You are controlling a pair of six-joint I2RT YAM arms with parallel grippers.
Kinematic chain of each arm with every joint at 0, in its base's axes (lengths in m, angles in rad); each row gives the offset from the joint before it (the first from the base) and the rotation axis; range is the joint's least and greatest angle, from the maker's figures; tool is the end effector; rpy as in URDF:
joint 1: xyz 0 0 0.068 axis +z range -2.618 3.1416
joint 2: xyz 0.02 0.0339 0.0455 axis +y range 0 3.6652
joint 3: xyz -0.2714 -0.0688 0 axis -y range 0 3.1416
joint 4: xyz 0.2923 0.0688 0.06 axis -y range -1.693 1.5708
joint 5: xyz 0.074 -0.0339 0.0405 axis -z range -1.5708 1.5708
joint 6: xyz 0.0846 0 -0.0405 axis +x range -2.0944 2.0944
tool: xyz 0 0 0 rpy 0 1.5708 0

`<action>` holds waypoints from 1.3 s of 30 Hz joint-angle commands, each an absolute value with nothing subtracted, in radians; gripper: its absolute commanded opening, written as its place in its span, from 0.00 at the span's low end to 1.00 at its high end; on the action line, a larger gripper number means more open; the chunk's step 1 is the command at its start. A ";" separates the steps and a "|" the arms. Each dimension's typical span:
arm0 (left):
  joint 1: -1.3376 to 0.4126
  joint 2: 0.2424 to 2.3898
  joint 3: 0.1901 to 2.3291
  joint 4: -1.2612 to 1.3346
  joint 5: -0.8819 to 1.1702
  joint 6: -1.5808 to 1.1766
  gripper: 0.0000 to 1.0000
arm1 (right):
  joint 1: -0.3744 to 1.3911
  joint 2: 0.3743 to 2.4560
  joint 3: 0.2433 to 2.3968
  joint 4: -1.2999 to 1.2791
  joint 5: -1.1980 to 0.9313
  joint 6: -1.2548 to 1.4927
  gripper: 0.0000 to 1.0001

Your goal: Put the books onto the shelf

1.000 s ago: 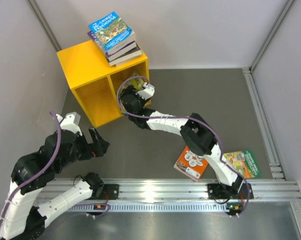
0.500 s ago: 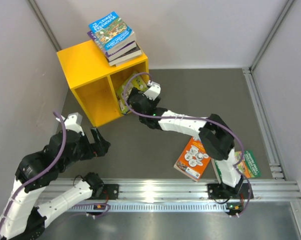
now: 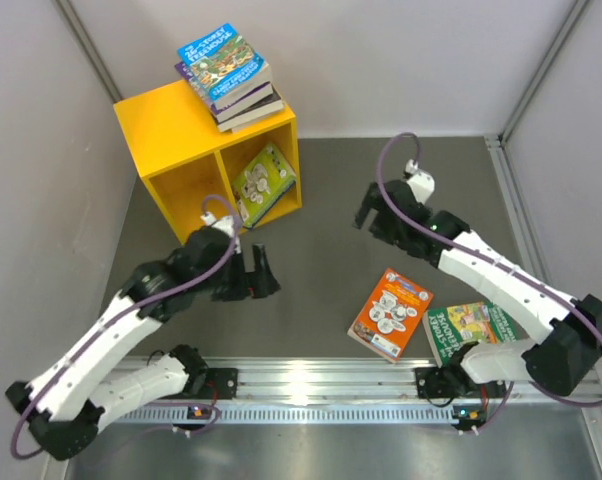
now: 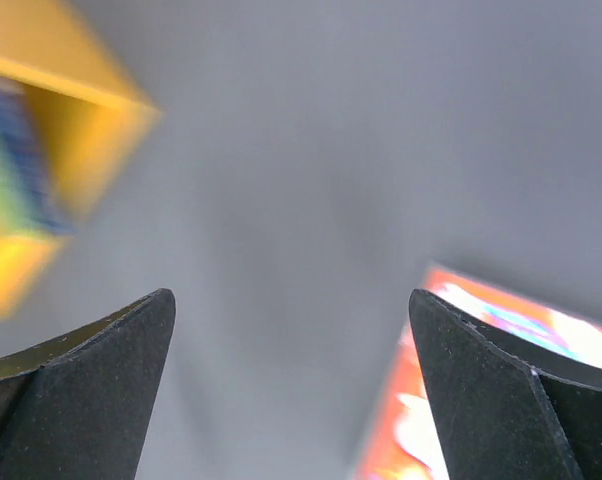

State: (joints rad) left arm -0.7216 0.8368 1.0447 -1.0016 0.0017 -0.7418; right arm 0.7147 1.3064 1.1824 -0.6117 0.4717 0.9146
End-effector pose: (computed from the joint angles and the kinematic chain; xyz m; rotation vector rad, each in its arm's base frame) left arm 0.1674 -0.1474 0.3210 -0.0242 2.4796 -0.6798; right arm 0.2950 0.2051 0.2986 0.4574 2.1870 0.3507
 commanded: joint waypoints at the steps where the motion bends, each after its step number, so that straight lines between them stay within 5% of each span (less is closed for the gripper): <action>1: -0.724 0.945 1.031 -0.740 0.155 -0.727 0.99 | 0.651 1.309 1.068 -0.949 0.286 0.925 1.00; 11: -0.857 1.386 1.132 -0.592 0.259 -0.701 0.99 | 0.419 1.216 0.778 -0.979 0.060 0.822 1.00; 21: -0.927 1.546 1.154 -0.476 0.255 -0.759 0.99 | 0.393 1.164 0.568 -0.807 -0.150 0.891 1.00; 39: -0.960 1.965 1.178 -0.243 0.661 -0.807 0.96 | 0.393 1.226 0.548 -0.585 -0.054 0.942 1.00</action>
State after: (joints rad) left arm -0.9333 1.9129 1.1778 -0.3351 0.5396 -0.7895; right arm 0.3965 1.2057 0.5594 -0.7418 -0.1856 0.9329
